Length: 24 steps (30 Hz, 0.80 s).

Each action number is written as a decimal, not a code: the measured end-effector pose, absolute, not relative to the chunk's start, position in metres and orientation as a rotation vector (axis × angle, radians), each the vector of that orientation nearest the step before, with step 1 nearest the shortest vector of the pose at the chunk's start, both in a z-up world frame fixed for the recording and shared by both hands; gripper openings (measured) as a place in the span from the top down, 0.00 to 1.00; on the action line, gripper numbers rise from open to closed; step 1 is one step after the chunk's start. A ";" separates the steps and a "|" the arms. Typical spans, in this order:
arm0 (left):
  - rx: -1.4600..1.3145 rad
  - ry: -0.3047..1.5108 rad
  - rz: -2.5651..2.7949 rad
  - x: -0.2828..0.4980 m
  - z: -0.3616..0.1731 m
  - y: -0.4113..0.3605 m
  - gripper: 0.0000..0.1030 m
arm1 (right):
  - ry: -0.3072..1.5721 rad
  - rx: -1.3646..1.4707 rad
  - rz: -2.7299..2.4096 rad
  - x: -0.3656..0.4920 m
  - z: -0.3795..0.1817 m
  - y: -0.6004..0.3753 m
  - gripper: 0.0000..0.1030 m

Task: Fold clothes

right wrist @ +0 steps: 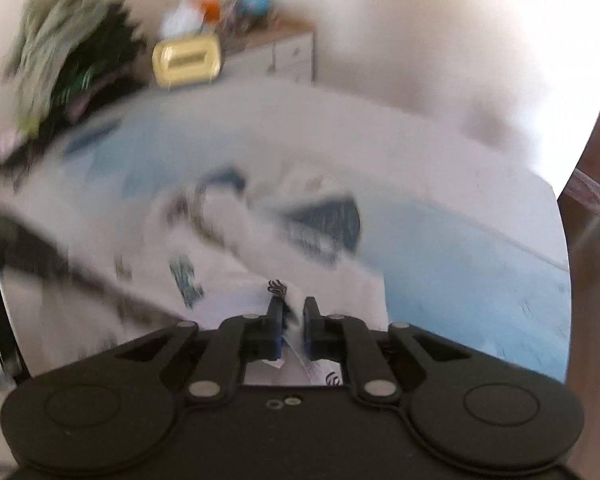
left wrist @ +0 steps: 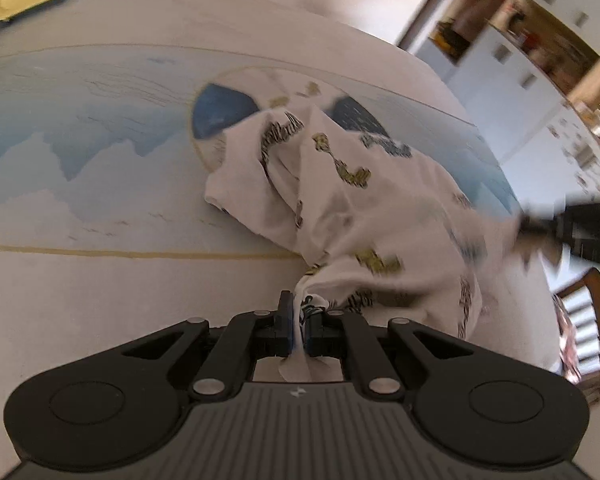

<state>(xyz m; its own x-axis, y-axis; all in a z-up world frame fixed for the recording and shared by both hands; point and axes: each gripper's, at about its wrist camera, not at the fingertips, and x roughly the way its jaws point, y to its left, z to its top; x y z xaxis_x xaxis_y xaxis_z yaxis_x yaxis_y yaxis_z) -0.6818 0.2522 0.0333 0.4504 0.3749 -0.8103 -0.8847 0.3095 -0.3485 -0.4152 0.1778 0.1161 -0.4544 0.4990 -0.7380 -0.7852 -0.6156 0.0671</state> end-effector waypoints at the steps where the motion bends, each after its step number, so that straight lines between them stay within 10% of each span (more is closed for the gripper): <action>1: -0.892 0.683 0.905 -0.686 0.033 0.252 0.96 | 0.522 -0.861 2.121 -0.426 0.119 0.187 0.00; 24: -1.006 0.725 0.791 -0.748 0.007 0.241 0.88 | 0.361 -1.226 2.495 -0.675 0.080 0.238 0.00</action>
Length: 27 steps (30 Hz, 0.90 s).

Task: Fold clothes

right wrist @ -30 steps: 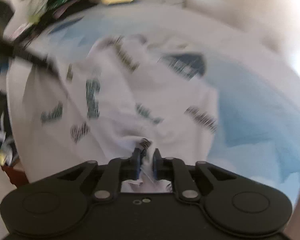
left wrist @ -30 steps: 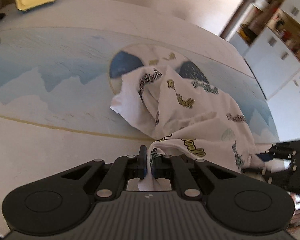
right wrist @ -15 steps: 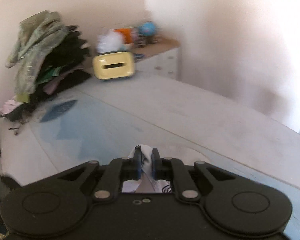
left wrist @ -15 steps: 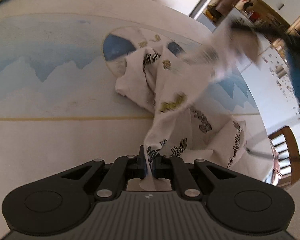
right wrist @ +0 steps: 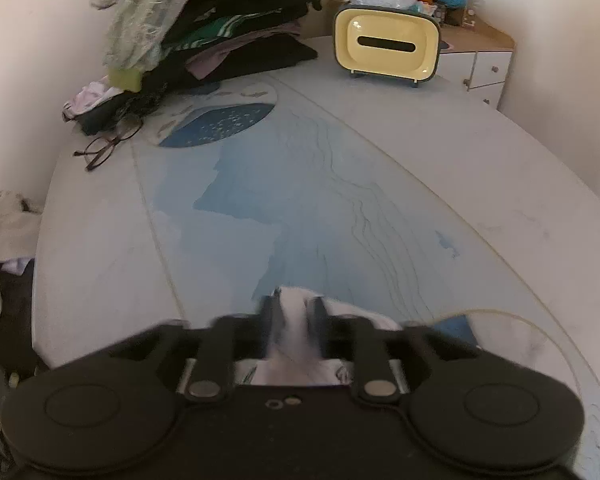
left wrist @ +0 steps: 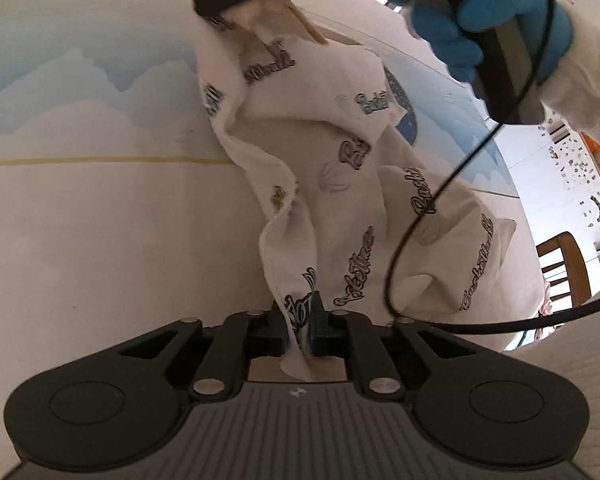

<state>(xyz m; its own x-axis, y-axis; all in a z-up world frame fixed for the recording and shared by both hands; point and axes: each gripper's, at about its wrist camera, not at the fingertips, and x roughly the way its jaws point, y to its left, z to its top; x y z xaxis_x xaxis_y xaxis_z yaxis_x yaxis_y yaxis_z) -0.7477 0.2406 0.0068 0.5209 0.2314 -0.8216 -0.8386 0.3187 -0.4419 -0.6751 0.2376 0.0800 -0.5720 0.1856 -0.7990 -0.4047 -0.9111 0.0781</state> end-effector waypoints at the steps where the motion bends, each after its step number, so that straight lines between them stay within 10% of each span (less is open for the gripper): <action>1: -1.003 0.725 0.789 -0.750 0.009 0.243 0.80 | 0.355 -1.214 2.494 -0.665 0.088 0.236 0.00; 4: -0.954 0.722 0.821 -0.758 0.020 0.250 0.34 | 0.368 -1.164 2.466 -0.629 0.113 0.235 0.00; 6: -0.905 0.712 0.855 -0.766 0.032 0.259 0.24 | 0.398 -1.127 2.417 -0.596 0.121 0.234 0.00; 18: -0.370 0.817 0.794 -0.711 0.072 0.345 0.24 | 0.733 -1.123 2.052 -0.465 0.068 0.193 0.00; 27: -0.517 0.928 0.700 -0.662 0.027 0.416 0.23 | 0.836 -1.118 1.983 -0.444 0.036 0.165 0.00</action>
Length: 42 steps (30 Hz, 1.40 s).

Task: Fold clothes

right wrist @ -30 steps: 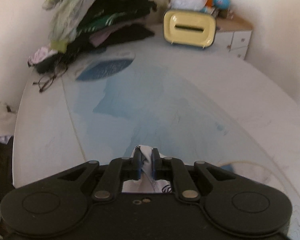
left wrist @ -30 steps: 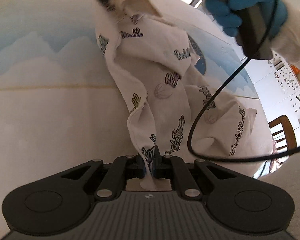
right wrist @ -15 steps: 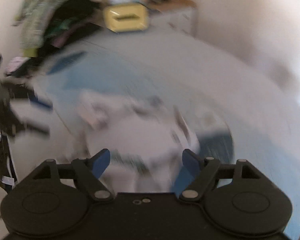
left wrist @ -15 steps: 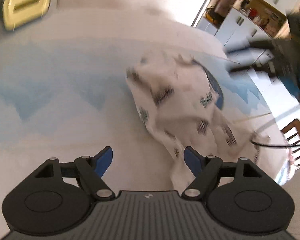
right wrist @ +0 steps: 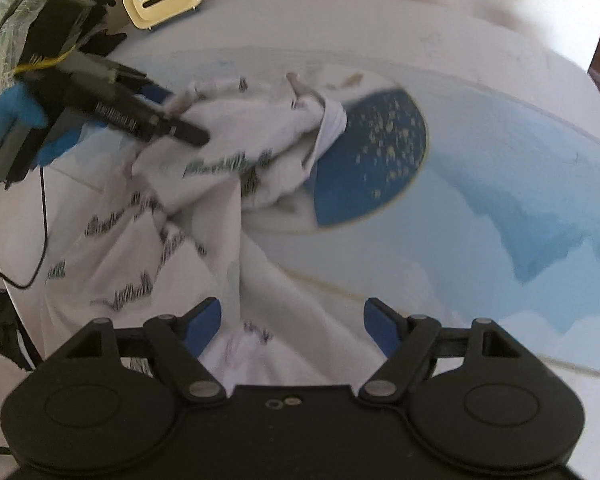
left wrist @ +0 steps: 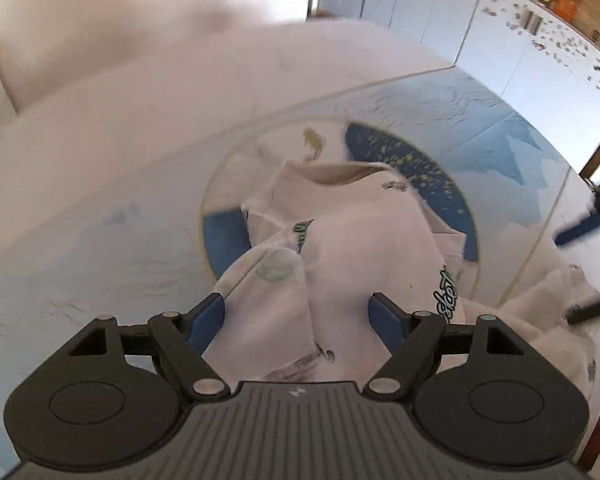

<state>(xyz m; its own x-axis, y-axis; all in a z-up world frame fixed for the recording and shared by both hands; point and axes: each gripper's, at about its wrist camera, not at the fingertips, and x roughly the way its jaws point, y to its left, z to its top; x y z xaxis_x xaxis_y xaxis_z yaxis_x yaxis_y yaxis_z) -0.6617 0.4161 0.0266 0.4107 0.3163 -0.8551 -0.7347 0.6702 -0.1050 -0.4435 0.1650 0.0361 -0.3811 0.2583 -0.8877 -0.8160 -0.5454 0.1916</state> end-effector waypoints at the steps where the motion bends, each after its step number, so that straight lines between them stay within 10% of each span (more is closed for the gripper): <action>1: -0.544 0.919 0.700 -0.666 0.024 0.418 0.23 | 0.845 -1.118 1.978 -0.441 0.032 0.162 0.00; 9: -0.721 0.726 0.743 -0.698 0.040 0.415 0.90 | 1.053 -0.976 1.955 -0.412 0.010 0.169 0.00; 18: -0.856 0.611 0.928 -0.770 0.040 0.405 0.93 | 0.886 -1.162 2.011 -0.441 0.005 0.183 0.00; 23: -0.814 0.633 0.909 -0.760 0.040 0.401 0.74 | 0.762 -1.268 2.057 -0.467 0.006 0.175 0.00; 25: -0.782 0.654 0.896 -0.752 0.039 0.400 0.20 | 0.683 -1.318 2.067 -0.477 0.007 0.168 0.00; 33: -0.637 0.768 0.843 -0.711 0.021 0.410 0.17 | 0.604 -1.358 2.097 -0.494 0.012 0.152 0.00; 35: -0.677 0.740 0.828 -0.709 0.018 0.417 0.43 | 0.623 -1.324 2.088 -0.493 0.012 0.149 0.00; 36: -0.704 0.730 0.834 -0.710 0.018 0.420 0.83 | 0.650 -1.293 2.074 -0.491 0.012 0.149 0.00; 42: -0.740 0.615 0.996 -0.741 0.030 0.428 0.98 | 0.746 -1.028 1.914 -0.436 0.038 0.167 0.00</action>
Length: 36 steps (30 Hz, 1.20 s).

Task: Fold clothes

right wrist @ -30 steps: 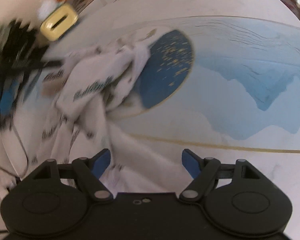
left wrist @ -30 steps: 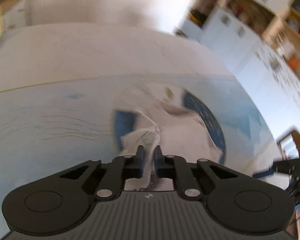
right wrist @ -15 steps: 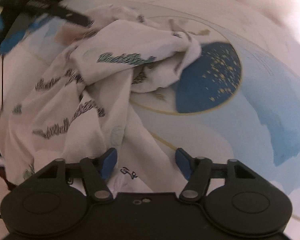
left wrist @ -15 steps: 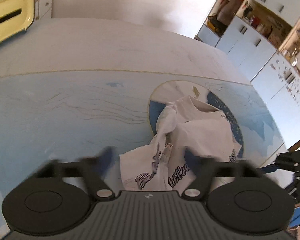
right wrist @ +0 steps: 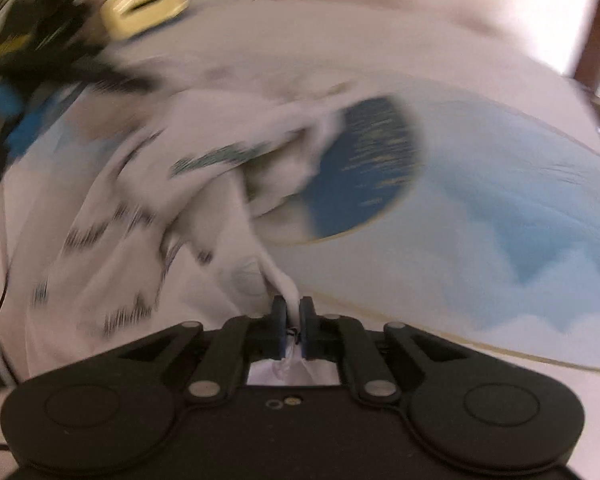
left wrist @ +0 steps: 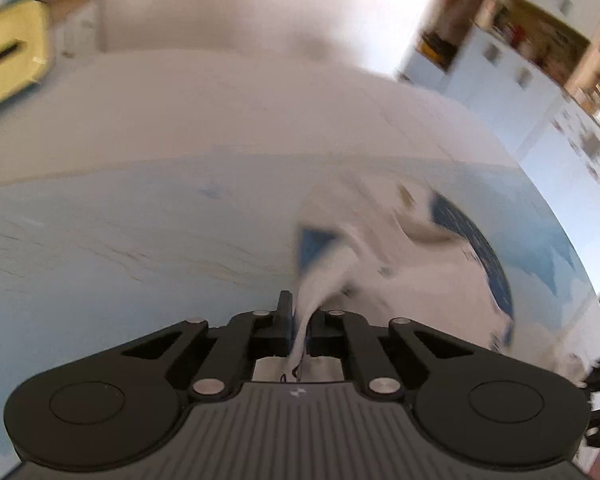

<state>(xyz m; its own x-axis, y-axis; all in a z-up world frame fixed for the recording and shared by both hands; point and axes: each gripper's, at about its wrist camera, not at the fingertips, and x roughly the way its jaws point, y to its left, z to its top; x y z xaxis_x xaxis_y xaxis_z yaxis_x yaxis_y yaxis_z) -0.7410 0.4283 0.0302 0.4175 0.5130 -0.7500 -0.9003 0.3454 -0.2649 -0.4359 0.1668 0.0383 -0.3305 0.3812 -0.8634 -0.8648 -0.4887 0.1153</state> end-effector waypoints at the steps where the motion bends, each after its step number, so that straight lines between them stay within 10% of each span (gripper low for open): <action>1: -0.757 0.578 1.029 -0.753 0.035 0.430 0.98 | 0.739 -1.004 1.881 -0.424 0.044 0.169 0.00; 15: -0.827 0.599 1.092 -0.803 0.022 0.433 0.98 | 0.768 -0.989 1.633 -0.335 0.051 0.180 0.00; 18: -0.809 0.631 1.012 -0.782 0.025 0.430 0.83 | 0.709 -1.012 1.686 -0.343 0.061 0.192 0.00; 21: -0.790 0.646 0.942 -0.758 0.028 0.427 0.26 | 0.685 -1.016 1.739 -0.352 0.067 0.213 0.00; 36: -0.669 0.875 0.914 -0.678 -0.001 0.419 0.17 | 0.661 -1.124 1.951 -0.416 0.009 0.282 0.00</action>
